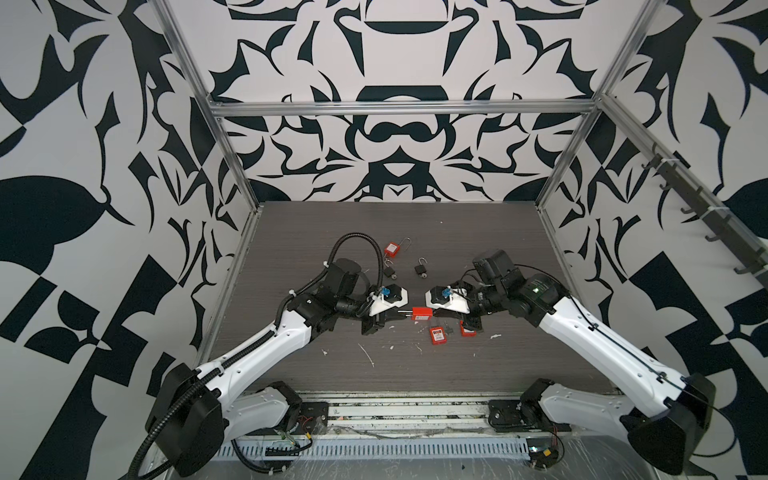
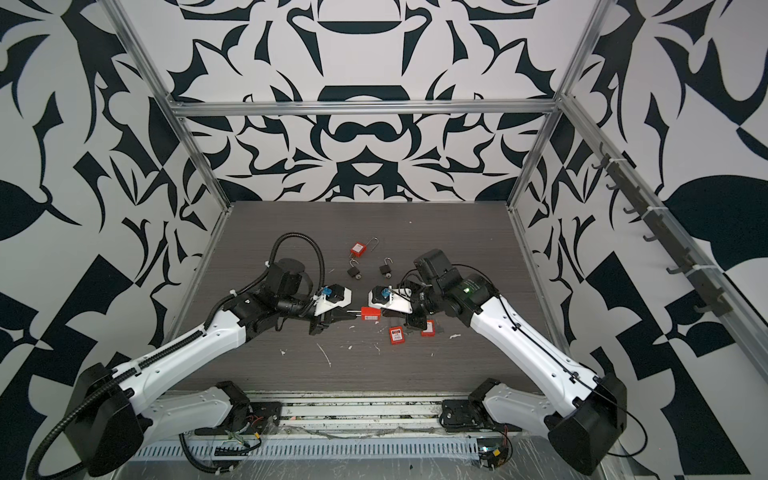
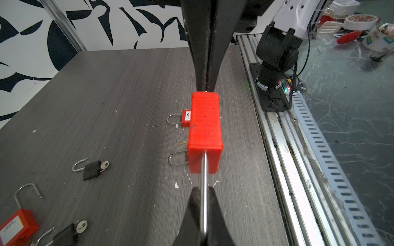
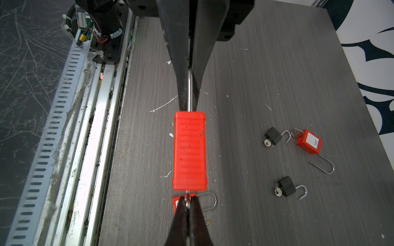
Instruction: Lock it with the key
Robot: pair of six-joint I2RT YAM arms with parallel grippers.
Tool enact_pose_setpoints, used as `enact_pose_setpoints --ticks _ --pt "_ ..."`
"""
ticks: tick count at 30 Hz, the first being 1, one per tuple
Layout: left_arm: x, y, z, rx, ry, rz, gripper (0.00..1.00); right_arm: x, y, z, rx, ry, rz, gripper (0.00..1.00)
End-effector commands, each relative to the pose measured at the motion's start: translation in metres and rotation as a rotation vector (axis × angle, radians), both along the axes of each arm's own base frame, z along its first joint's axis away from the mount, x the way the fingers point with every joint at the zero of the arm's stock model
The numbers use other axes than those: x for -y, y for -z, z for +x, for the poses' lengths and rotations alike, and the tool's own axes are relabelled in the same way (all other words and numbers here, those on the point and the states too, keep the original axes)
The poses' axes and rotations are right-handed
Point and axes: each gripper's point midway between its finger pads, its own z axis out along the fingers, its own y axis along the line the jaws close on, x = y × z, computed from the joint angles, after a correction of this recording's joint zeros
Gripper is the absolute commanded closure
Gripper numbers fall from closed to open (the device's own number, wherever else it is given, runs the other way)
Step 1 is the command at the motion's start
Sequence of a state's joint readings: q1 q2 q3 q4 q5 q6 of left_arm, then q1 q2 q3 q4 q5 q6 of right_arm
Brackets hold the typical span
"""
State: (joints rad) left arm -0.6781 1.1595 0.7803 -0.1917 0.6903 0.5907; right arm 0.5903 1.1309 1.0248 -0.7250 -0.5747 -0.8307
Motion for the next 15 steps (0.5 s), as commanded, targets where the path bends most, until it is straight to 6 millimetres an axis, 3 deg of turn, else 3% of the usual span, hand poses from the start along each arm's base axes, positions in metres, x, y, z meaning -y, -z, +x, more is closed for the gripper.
enact_pose_setpoints --ticks 1,5,9,15 --pt "-0.005 -0.012 0.001 0.065 0.018 0.000 1.00 0.023 0.019 0.005 -0.013 0.080 -0.061 1.00" --pt "-0.010 -0.006 0.003 0.095 0.004 0.034 1.00 0.040 0.027 0.007 -0.057 0.140 -0.059 1.00" --pt "-0.010 -0.007 0.003 0.102 0.002 0.034 1.00 0.044 0.023 0.006 -0.065 0.155 -0.039 1.00" --pt "-0.019 0.012 -0.001 0.034 0.028 0.165 1.00 0.051 0.022 0.029 -0.039 0.338 -0.014 1.00"
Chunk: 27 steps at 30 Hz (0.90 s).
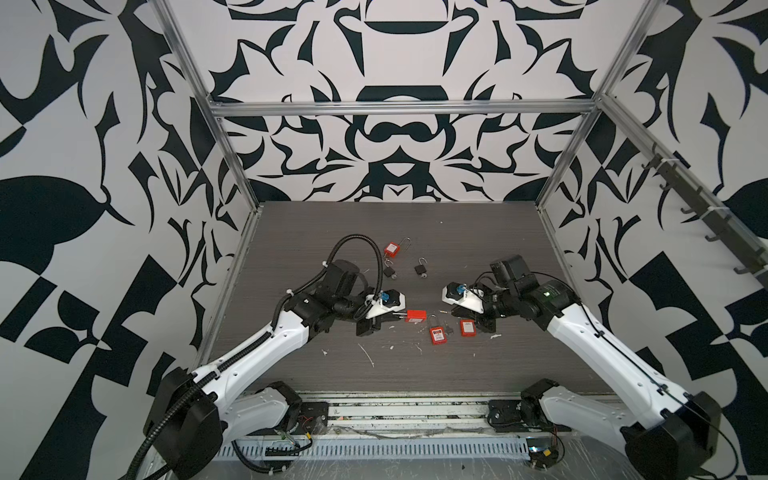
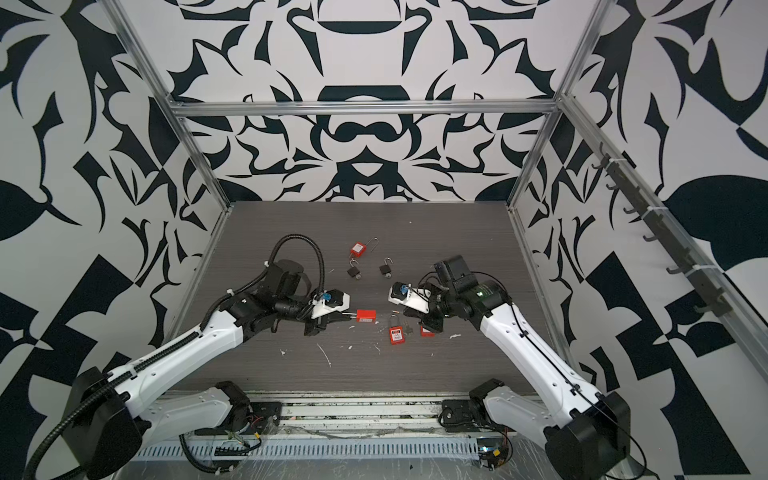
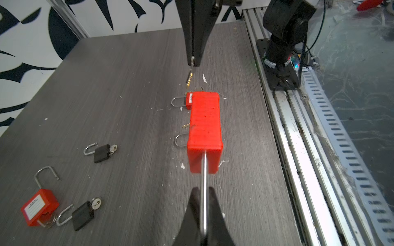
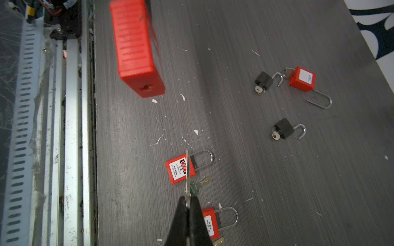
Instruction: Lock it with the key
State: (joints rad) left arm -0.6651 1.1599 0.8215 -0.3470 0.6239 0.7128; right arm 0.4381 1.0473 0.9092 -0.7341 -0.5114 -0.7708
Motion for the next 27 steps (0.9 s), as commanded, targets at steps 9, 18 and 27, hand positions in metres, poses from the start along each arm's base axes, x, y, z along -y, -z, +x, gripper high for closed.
enact_pose_setpoints --ticks 9,18,27 --pt "-0.021 0.029 -0.007 -0.116 0.002 0.232 1.00 0.017 -0.017 0.053 -0.027 0.598 0.259 1.00" --pt "-0.019 0.056 0.000 -0.233 0.021 0.389 1.00 0.005 0.010 0.043 -0.087 0.685 0.226 1.00" --pt "-0.019 0.083 0.001 -0.304 0.052 0.494 1.00 -0.003 0.035 0.034 -0.162 0.729 0.201 1.00"
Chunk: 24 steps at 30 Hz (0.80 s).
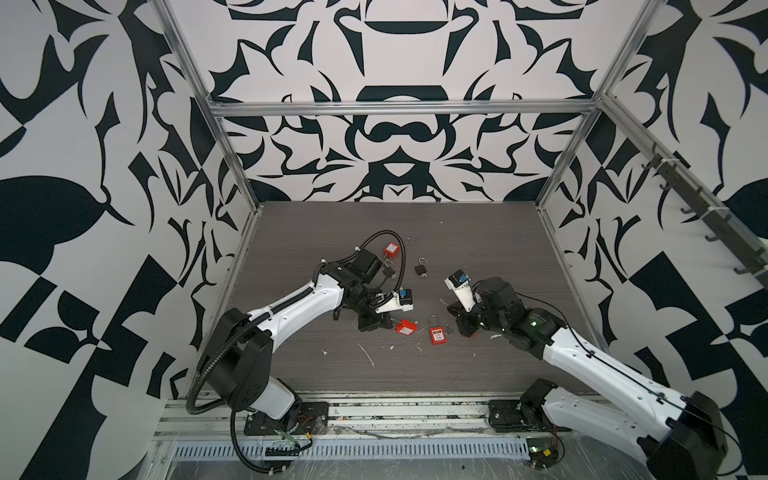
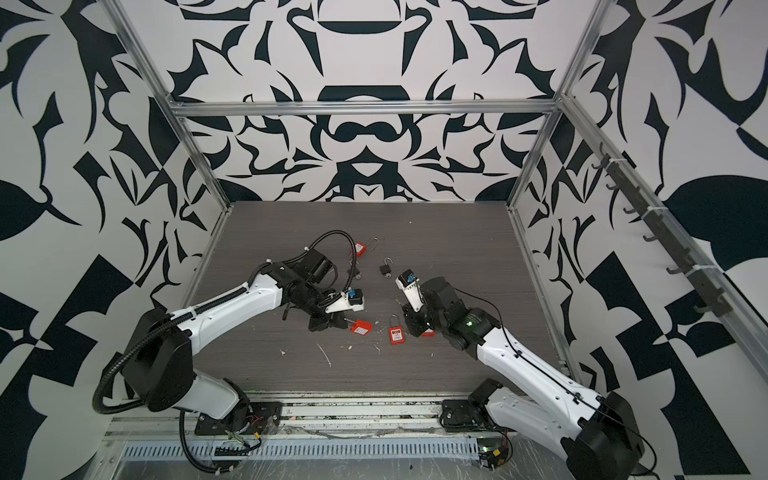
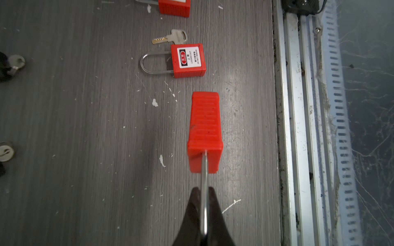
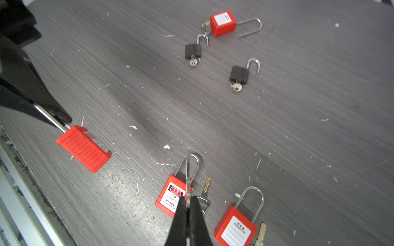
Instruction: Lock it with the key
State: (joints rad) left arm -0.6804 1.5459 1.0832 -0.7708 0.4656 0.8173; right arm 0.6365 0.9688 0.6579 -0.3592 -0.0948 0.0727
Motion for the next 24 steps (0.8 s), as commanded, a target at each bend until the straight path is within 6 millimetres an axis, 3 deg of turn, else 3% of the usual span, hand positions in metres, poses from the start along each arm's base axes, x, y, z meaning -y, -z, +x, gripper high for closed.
enact_pose_setpoints --ticks 1,13,24 --pt "-0.007 0.005 -0.011 -0.057 0.048 0.055 1.00 -0.001 -0.003 0.008 0.001 0.067 0.041 1.00" --pt "-0.015 0.041 -0.026 -0.121 0.176 0.196 1.00 -0.013 0.023 0.003 -0.073 0.061 0.078 1.00" --pt "0.003 0.059 -0.009 -0.140 0.194 0.224 1.00 -0.027 0.031 -0.002 -0.101 0.036 0.134 1.00"
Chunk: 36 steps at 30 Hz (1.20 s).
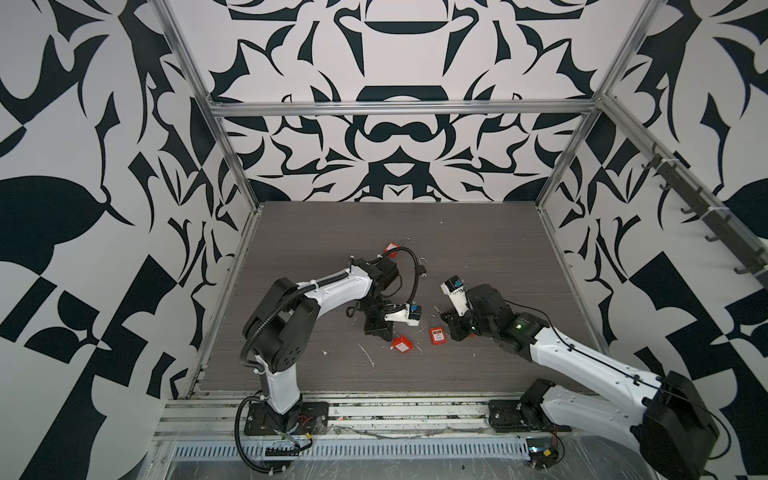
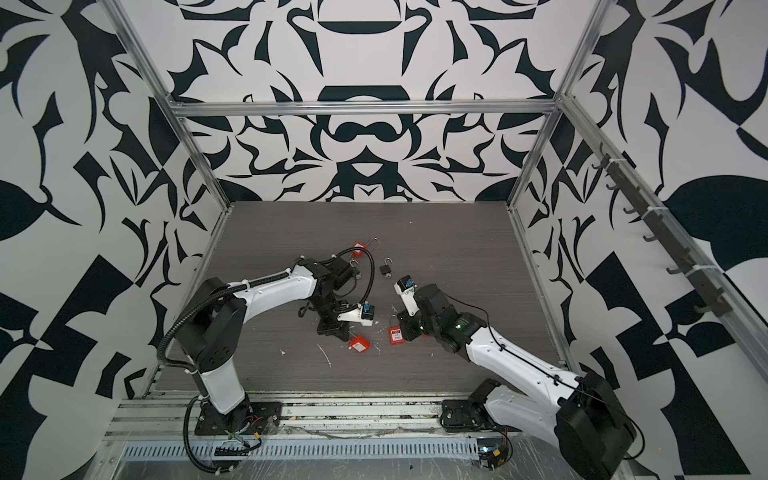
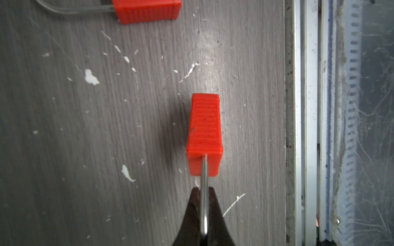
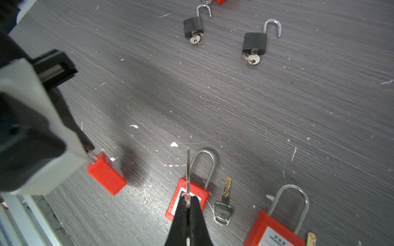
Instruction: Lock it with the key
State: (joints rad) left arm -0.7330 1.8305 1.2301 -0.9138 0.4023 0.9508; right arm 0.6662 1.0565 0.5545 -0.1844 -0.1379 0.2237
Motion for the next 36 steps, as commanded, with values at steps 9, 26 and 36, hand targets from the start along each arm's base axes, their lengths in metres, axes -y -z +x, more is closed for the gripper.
enact_pose_setpoints --ticks 9,26,36 --pt "0.009 0.024 0.017 0.060 0.053 0.033 0.80 -0.015 0.008 -0.001 -0.045 0.018 0.030 1.00" --pt "0.019 -0.006 0.049 0.189 -0.187 -0.198 0.60 -0.017 0.000 -0.009 0.027 0.065 -0.010 1.00" --pt "0.015 0.004 0.010 0.187 -0.245 -0.134 0.60 -0.023 0.007 -0.006 0.045 0.079 -0.078 1.00"
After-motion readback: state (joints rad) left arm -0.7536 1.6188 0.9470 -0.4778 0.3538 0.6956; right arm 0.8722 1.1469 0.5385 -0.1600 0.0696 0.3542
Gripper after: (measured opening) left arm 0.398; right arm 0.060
